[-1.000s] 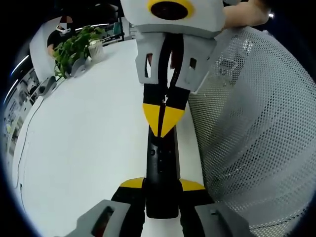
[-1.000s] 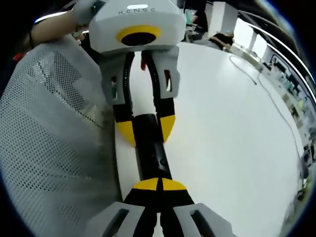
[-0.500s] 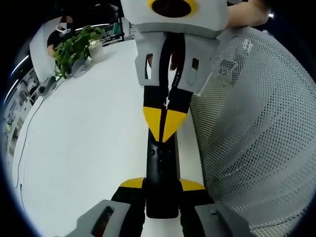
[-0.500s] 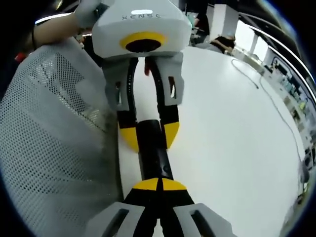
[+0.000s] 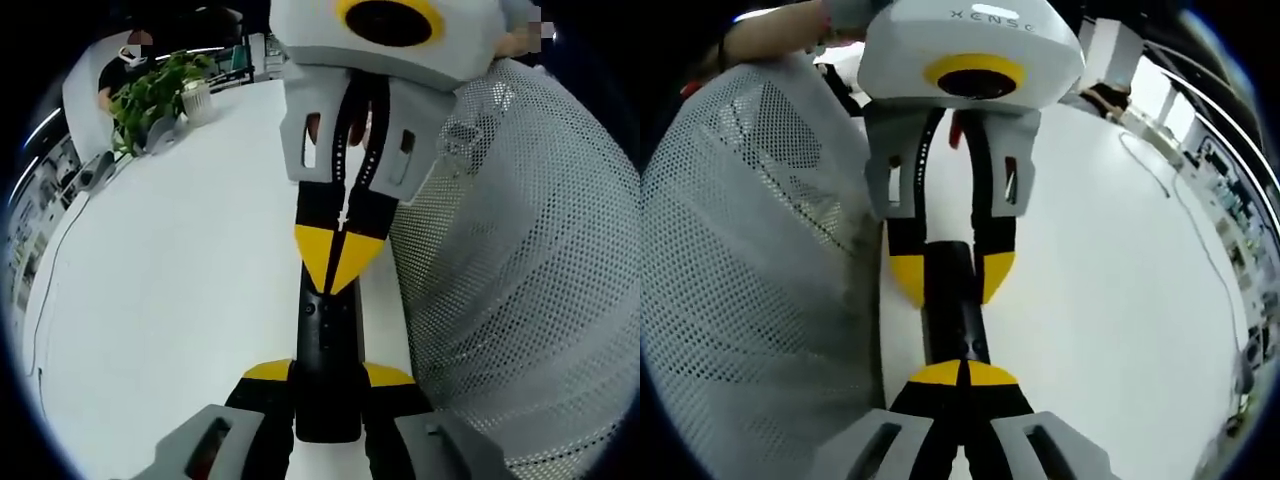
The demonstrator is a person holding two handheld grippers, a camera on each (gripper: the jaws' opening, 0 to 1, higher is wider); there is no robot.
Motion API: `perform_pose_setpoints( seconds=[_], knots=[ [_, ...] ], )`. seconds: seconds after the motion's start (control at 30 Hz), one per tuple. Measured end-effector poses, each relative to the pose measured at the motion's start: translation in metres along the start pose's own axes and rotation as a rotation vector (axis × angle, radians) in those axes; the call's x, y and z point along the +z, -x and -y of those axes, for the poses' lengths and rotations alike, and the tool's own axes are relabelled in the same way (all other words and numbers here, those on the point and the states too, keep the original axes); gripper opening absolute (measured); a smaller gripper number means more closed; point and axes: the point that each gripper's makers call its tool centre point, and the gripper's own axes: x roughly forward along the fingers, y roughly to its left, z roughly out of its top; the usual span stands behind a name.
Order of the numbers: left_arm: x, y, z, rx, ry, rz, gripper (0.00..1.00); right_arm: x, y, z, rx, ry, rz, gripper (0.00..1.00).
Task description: Press the specified remote control buttons in sequence, fully releasing each button before pressing the next.
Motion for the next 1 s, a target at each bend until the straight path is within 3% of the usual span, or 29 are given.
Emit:
perform_pose_setpoints(
  seconds=[0.27, 0.5, 0.67, 1.0],
  knots=[
    [0.0, 0.0, 0.0, -0.001, -0.001, 0.005, 0.25, 0.001, 0.001, -0.003, -0.008, 0.075, -0.015, 0.0],
    [0.0, 0.0, 0.0, -0.004, 0.011, 0.013, 0.25, 0.01, -0.001, -0.015, 0.029, 0.123, 0.008, 0.0],
    [0.0, 0.0, 0.001, -0.005, 0.012, 0.015, 0.25, 0.007, -0.004, -0.018, 0.008, 0.304, -0.037, 0.0],
    [0.0, 0.0, 0.002, -0.01, 0.006, 0.012, 0.25, 0.006, -0.008, -0.021, -0.024, 0.5, -0.09, 0.0]
  ],
)
